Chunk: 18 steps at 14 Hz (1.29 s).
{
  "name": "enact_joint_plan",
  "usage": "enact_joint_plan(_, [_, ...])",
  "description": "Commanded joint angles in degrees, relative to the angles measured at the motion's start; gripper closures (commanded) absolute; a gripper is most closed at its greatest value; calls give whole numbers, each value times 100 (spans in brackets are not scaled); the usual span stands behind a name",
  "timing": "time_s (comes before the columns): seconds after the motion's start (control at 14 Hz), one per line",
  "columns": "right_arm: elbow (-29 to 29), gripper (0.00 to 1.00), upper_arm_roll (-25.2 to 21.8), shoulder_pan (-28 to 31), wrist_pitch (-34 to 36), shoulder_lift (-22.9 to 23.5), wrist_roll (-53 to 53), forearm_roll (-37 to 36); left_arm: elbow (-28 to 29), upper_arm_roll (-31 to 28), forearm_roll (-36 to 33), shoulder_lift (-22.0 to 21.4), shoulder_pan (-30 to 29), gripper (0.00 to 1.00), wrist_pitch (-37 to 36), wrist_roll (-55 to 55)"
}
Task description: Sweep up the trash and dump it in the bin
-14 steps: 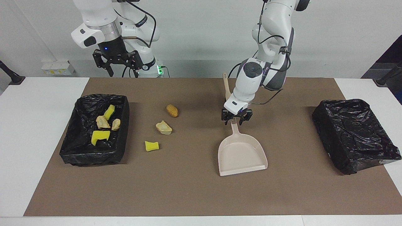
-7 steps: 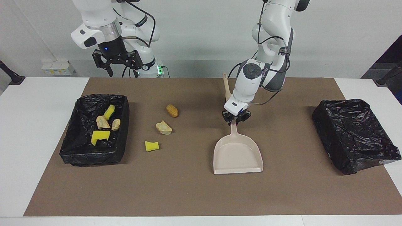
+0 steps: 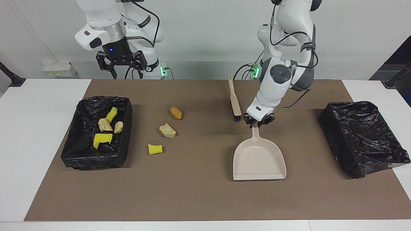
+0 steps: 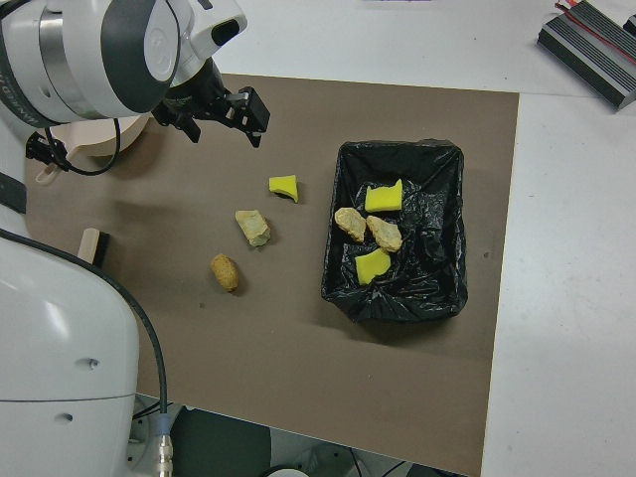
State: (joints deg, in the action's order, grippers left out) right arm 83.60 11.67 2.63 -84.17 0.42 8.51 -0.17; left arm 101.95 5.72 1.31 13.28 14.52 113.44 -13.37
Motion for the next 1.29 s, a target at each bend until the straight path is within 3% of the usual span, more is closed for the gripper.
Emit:
enact_joint_plan(0.0, [113, 0, 20, 71, -55, -103, -175, 167, -595, 35, -105, 270, -440, 100, -261, 1252])
enact_joint_plan(0.14, [113, 0, 20, 71, -47, -103, -183, 167, -807, 26, -122, 377, -712, 100, -541, 2054])
enact_joint_plan(0.57, [104, 0, 46, -157, -125, -112, 27, 149, -729, 17, -448, 359, -1433, 100, -761, 5156])
enact_joint_plan(0.79, [174, 0, 46, -805, -143, -77, 1121, 132, -589, 17, -465, 307, -1732, 100, -797, 6465])
enact_joint_plan(1.0, [305, 0, 46, -1587, -354, 11, 2240, 149, -448, 26, -1183, 254, -1725, 100, -684, 6829])
enact_joint_plan(1.22, [674, 0, 46, -2519, -590, 55, 3443, 149, -255, 17, -1230, 184, -1934, 100, -526, 8038])
